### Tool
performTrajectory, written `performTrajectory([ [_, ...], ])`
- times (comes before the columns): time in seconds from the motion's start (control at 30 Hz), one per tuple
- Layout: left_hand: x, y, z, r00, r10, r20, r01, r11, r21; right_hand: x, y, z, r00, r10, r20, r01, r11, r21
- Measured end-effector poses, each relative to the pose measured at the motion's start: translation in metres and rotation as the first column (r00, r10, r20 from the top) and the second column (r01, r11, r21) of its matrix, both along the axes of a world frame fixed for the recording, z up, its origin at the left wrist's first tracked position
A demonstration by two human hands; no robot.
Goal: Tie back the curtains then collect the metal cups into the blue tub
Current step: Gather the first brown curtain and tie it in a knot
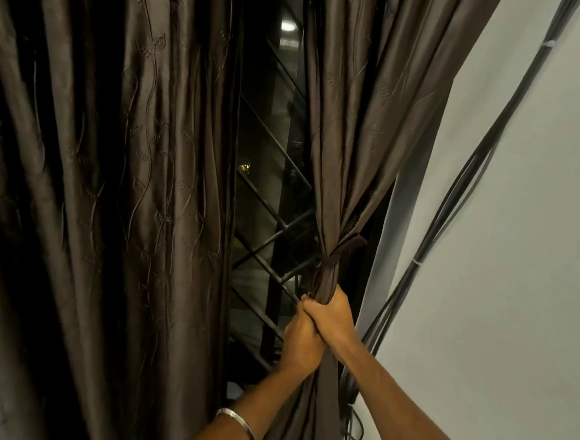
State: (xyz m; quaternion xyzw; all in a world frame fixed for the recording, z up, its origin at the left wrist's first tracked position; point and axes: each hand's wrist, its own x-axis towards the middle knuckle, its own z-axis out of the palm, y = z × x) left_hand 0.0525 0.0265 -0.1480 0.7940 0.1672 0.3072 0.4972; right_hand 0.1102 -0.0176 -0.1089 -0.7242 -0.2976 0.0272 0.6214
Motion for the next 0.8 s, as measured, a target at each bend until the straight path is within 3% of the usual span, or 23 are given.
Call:
performTrajectory([
  [0.1,-0.001,-0.006,0.003,0.999,-0.005,-0.051,0.005,1.0,-0.002,-0.001,0.002,-0.011,1.0,0.016,-0.025,-0.015,1.0,0.027],
  [0.23,0.001,0.003,-0.004,0.996,0.01,-0.089,0.001,0.993,0.121,-0.001,0.003,-0.012,0.999,0.036,-0.012,-0.036,0.999,0.039],
  [0.37,-0.005,0.013,0.0,0.99,0.008,-0.138,0.023,0.974,0.224,0.004,0.002,-0.006,0.994,0.006,0.111,0.011,0.988,-0.154],
  [0.5,-0.02,0.016,0.006,0.982,0.032,-0.184,0.03,0.946,0.324,0.004,0.0,-0.004,0.928,-0.09,0.361,0.255,0.86,-0.441],
  [0.8,-0.041,0.041,-0.016,0.978,0.042,-0.206,0.044,0.917,0.397,-0.022,-0.001,-0.01,0.858,-0.12,0.499,0.463,0.601,-0.652],
])
